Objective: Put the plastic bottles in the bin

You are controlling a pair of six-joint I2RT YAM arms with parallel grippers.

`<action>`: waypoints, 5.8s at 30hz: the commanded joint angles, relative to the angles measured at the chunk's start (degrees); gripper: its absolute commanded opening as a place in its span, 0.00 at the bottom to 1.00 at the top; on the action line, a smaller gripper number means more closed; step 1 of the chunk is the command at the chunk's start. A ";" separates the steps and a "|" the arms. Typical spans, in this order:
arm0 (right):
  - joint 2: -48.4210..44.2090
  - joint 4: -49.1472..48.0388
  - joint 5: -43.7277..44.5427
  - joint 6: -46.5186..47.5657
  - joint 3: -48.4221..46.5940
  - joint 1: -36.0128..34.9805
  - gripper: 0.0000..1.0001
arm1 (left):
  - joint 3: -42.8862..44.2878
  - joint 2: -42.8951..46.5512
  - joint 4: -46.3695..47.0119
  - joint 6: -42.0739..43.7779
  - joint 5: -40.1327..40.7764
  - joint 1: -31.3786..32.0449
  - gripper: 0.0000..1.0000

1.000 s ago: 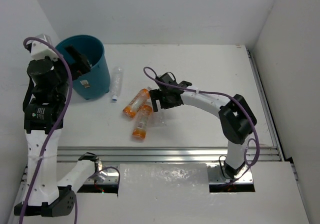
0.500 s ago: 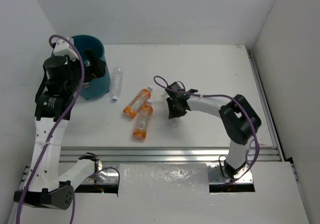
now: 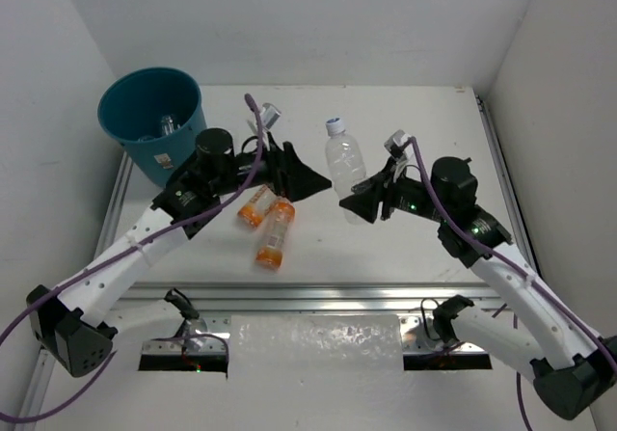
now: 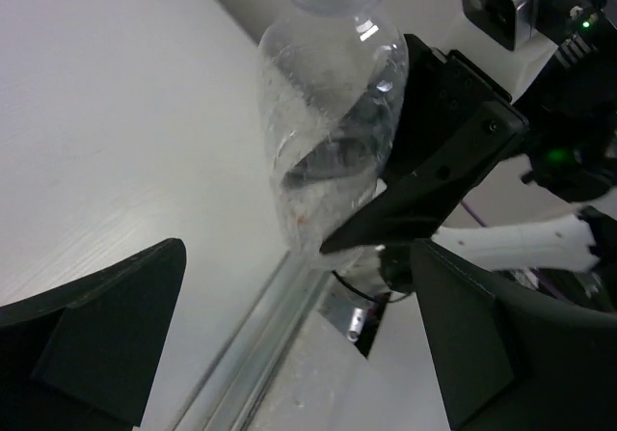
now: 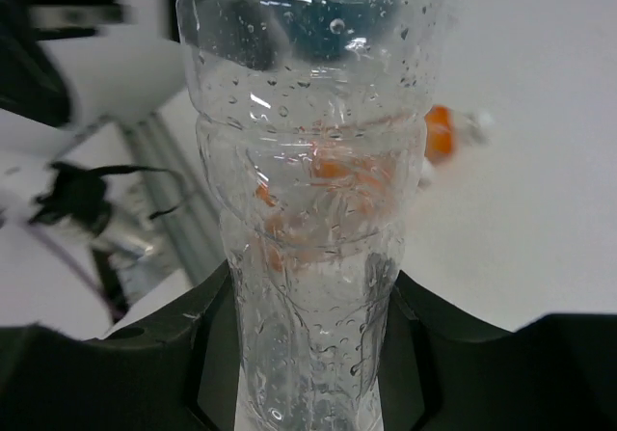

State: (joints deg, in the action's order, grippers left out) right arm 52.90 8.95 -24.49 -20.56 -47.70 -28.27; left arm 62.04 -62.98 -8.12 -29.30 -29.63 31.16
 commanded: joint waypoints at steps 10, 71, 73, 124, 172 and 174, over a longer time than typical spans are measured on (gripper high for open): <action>-4.74 -5.35 -24.63 3.33 -0.72 -0.38 0.20 | 8.53 -8.29 13.48 -0.50 -2.80 11.29 0.80; -15.46 15.49 4.46 2.98 2.17 -0.38 0.99 | 72.35 -66.73 -32.40 29.03 78.76 -6.19 1.00; -15.20 15.05 4.19 2.98 2.79 -0.38 0.99 | 71.82 -68.67 -32.14 29.04 78.24 -6.72 1.00; -13.00 12.41 0.06 3.24 5.43 -0.29 0.99 | 58.98 -76.59 -30.37 17.35 67.07 -12.88 0.16; -11.60 14.52 -0.12 3.68 3.23 -0.29 0.99 | 61.38 -38.10 -15.09 8.12 44.04 -42.58 0.74; -11.51 14.60 -0.03 3.68 3.23 -0.29 0.99 | 60.05 -36.61 -15.52 8.12 43.43 -42.50 0.93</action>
State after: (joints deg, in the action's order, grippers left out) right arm 42.02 24.53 -24.21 -17.52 -42.15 -28.58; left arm 122.34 -103.39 -27.99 -20.14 14.76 -10.94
